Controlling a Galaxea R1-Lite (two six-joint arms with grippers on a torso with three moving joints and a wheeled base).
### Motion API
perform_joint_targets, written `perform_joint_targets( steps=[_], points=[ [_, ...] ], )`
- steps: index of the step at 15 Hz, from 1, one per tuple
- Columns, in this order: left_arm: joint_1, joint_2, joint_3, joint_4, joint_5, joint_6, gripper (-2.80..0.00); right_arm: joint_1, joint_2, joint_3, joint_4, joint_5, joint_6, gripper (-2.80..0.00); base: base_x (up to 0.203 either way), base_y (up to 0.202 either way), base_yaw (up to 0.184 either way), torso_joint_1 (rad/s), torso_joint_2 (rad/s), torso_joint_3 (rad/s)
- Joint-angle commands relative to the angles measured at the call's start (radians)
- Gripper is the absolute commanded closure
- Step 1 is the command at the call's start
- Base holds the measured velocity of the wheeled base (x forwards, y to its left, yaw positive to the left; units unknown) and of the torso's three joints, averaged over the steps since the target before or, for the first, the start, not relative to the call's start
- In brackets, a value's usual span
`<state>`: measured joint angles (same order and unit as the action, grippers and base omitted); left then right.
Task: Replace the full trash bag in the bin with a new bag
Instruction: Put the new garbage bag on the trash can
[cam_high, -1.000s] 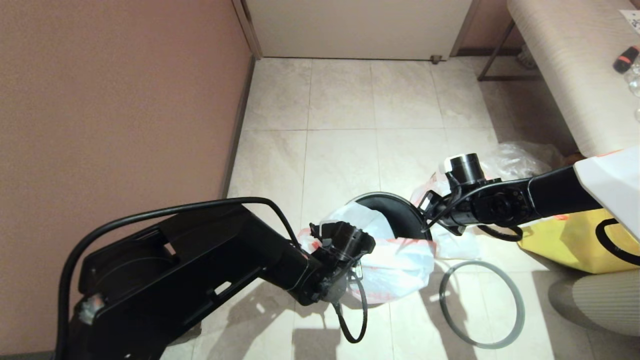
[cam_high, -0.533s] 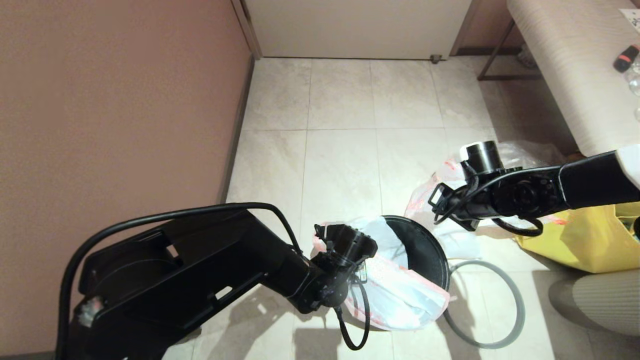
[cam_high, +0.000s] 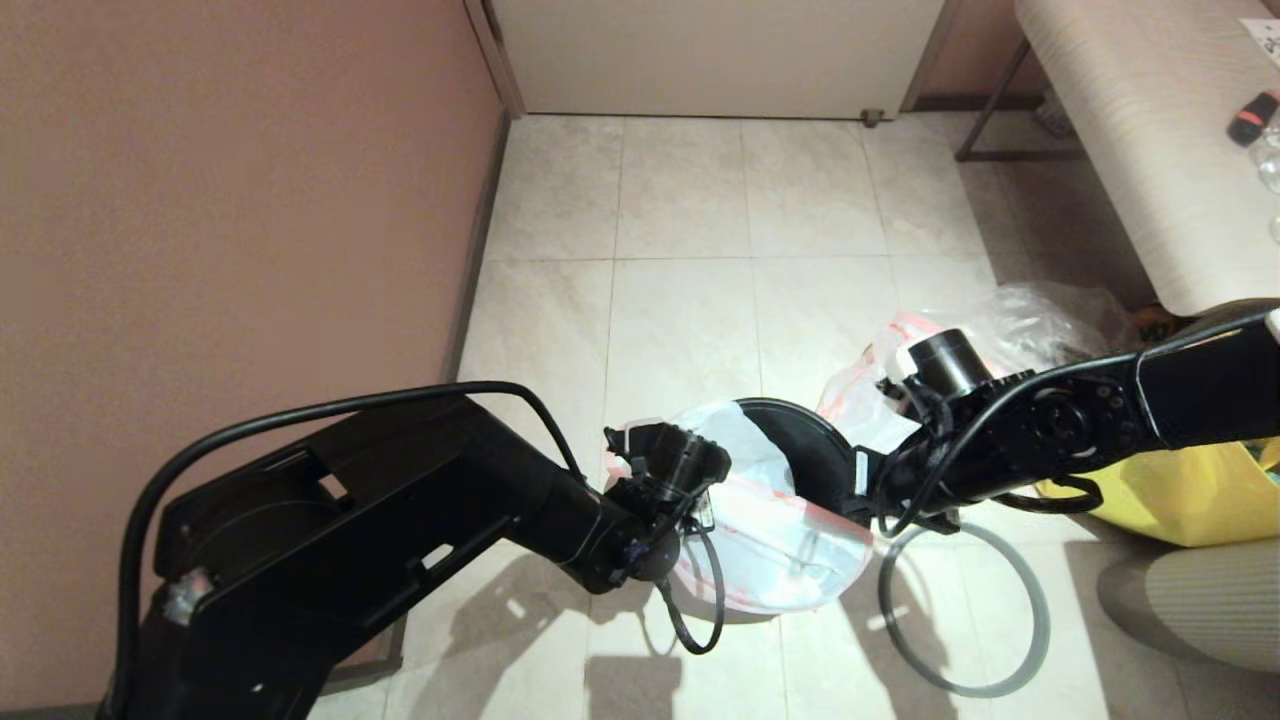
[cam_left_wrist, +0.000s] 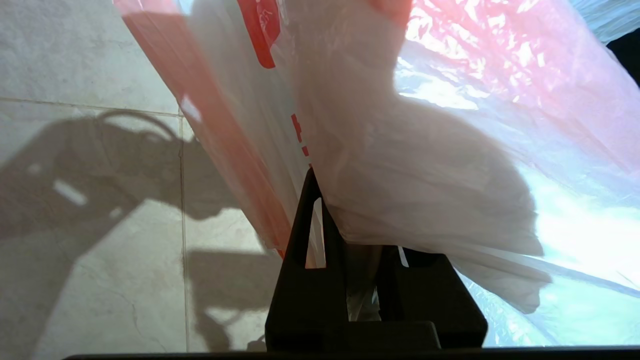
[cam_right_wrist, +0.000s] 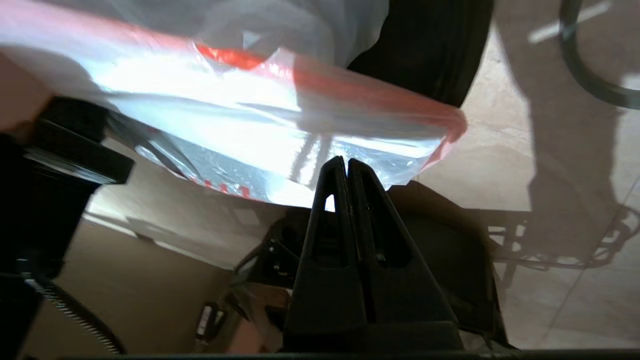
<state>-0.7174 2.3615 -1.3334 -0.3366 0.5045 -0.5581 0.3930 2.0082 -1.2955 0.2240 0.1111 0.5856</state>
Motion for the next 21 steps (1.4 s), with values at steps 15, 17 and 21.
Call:
perform_joint_targets(
  steps=[15,17,21],
  points=[
    [0.010,-0.018,0.003,-0.002,-0.003,-0.023,0.00,0.090,0.345,-0.237,-0.171,-0.272,-0.094,0.00,0.000,0.000,0.000,0.000,0.00,0.000],
    [0.010,-0.018,0.002,-0.002,-0.003,-0.023,0.00,0.094,0.350,-0.206,-0.279,-0.422,-0.091,0.00,0.000,0.000,0.000,0.000,0.00,0.000],
    [0.010,-0.016,0.003,-0.002,-0.003,-0.023,0.00,0.089,0.325,-0.186,-0.404,-0.572,-0.094,0.00,0.000,0.000,0.000,0.000,0.00,0.000]
  ],
)
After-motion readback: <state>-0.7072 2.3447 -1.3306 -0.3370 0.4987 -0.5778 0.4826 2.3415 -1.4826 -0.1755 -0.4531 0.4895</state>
